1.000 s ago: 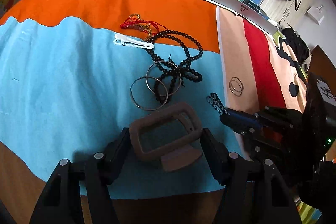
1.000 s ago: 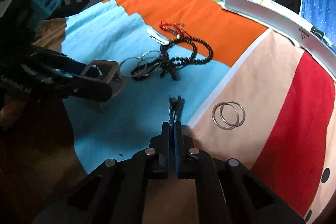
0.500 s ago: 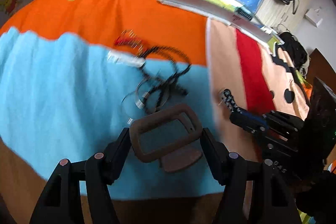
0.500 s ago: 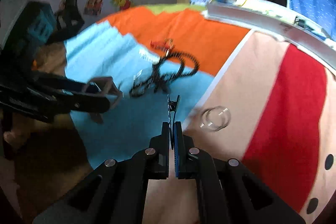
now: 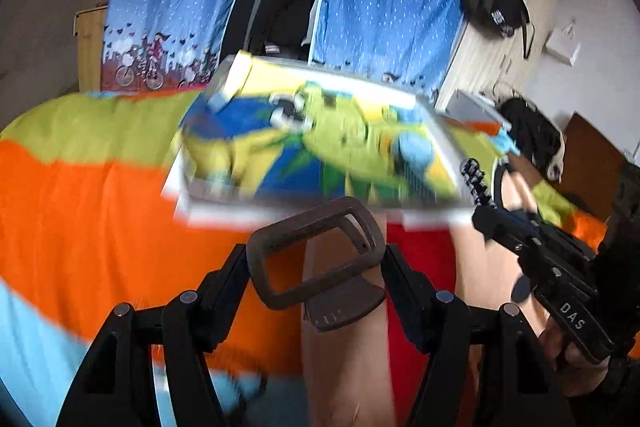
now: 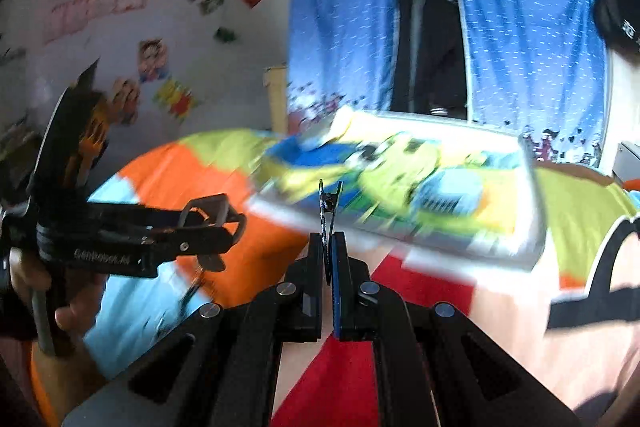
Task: Organize jewelry
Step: 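Carry both clips onto the cartoon tray and open both tools, then move both tools back toward the necklace and hoop earrings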
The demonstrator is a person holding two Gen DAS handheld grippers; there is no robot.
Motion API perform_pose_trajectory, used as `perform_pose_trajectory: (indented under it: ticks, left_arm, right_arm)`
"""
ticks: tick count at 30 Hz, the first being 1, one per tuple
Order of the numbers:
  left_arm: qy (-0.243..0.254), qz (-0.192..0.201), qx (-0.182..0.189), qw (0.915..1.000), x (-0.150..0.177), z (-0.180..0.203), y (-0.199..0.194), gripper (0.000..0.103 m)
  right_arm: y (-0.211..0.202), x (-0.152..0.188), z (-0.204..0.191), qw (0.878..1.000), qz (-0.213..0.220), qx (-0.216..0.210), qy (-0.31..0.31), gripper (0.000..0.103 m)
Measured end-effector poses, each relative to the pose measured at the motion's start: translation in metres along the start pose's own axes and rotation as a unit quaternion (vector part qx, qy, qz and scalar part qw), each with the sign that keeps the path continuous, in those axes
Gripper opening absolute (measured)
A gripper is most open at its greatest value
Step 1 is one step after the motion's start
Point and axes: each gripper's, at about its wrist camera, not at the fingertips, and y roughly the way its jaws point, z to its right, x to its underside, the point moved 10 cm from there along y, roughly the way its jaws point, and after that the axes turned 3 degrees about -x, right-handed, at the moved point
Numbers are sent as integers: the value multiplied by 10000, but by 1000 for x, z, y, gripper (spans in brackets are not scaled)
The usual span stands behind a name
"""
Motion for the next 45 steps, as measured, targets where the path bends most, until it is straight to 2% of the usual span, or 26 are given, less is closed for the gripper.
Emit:
perform_pose_trajectory:
  ticks: [3, 6, 12, 21, 22, 23, 24, 26, 28, 30, 31, 32, 36, 39, 41, 45]
  left_arm:
    - [-96, -88, -40, 9999, -33, -3, 28, 65]
    - [-226, -311, -65, 9992, -48, -12, 55, 65]
    - [-658, -933, -120, 9934, -43, -38, 94, 65]
    - [-747, -1004, -96, 9921, -38, -40, 97, 66]
    - [-795, -993, -101, 9918, -39, -41, 96, 66]
    - [-851, -981, -112, 9915, -40, -43, 94, 69]
    - [-904, -945, -119, 9913, -42, -44, 91, 77]
    - [-977, -807, -114, 9919, -47, -44, 82, 84]
    - [-997, -712, -162, 9923, -49, -44, 72, 85]
    - [-986, -558, -176, 9934, -52, -42, 58, 99]
    - [-963, -441, -196, 9942, -54, -40, 51, 102]
    - [-919, -301, -217, 9951, -56, -39, 42, 103]
    - [-903, 72, -267, 9955, -53, -35, 9, 103]
    - [-883, 414, -354, 9946, -47, -35, -17, 103]
    - [-829, 598, -534, 9933, -41, -38, -34, 103]
    - [-523, 851, -1040, 9896, -22, -46, -65, 103]
  right_arm:
    - [31, -30, 25, 9996, -57, -9, 279, 4]
    - [69, -40, 36, 9983, -264, -51, 517, 4]
    - [118, -21, 45, 9938, -701, 20, 861, 4]
    - [133, -13, 46, 9930, -844, 203, 797, 5]
    - [131, -13, 46, 9929, -837, 223, 816, 9]
    - [127, -14, 47, 9930, -820, 223, 818, 18]
    - [124, -14, 47, 9931, -807, 265, 809, 22]
    - [113, -14, 47, 9938, -731, 287, 783, 35]
    - [103, -14, 44, 9948, -641, 391, 692, 36]
    - [88, -13, 44, 9953, -524, 479, 654, 37]
    - [79, -14, 43, 9957, -425, 519, 632, 42]
    - [70, -15, 44, 9959, -328, 562, 630, 50]
    - [33, -17, 44, 9951, 54, 657, 742, 61]
    - [4, -19, 40, 9938, 326, 701, 801, 77]
    - [-13, -20, 34, 9928, 517, 683, 837, 97]
    - [-44, -15, 22, 9910, 805, 774, 741, 98]
